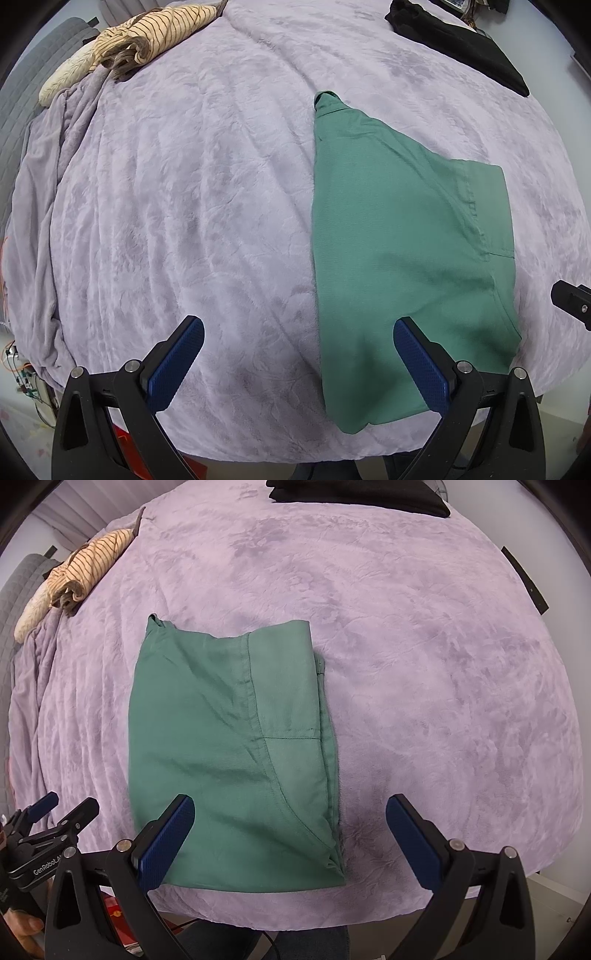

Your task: Fold large clothes

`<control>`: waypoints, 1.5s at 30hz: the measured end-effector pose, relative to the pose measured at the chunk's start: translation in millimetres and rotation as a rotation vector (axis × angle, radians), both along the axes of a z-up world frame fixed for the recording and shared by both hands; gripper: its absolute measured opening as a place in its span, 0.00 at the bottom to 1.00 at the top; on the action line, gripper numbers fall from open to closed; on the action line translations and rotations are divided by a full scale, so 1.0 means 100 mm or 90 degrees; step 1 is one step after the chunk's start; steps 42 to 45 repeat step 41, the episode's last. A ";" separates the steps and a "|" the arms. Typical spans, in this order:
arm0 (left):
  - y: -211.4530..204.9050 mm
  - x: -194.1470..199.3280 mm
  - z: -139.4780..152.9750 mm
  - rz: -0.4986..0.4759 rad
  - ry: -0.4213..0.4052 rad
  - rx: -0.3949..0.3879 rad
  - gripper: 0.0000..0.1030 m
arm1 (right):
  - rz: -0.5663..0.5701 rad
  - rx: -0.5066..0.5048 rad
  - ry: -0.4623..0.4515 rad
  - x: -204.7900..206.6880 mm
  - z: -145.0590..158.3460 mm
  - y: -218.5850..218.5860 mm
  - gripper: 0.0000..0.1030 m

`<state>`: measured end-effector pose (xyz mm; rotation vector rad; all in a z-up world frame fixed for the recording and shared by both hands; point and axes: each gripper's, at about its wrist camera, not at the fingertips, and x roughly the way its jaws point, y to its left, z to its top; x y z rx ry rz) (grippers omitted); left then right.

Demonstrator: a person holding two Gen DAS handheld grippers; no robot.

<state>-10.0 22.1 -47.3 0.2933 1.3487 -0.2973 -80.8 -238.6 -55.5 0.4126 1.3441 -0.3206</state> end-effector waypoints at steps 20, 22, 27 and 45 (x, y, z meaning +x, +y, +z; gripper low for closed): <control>0.01 0.00 -0.01 0.006 0.003 0.005 1.00 | 0.005 0.000 0.001 0.00 0.01 0.03 1.00; 0.01 0.00 -0.01 0.006 0.002 0.006 1.00 | 0.004 0.000 0.001 0.00 0.01 0.04 1.00; 0.01 -0.01 0.00 0.008 0.002 0.007 1.00 | 0.006 0.000 0.001 0.01 0.02 0.04 1.00; 0.01 -0.06 0.03 0.013 -0.010 0.000 1.00 | 0.007 0.004 0.001 -0.06 -0.01 0.07 1.00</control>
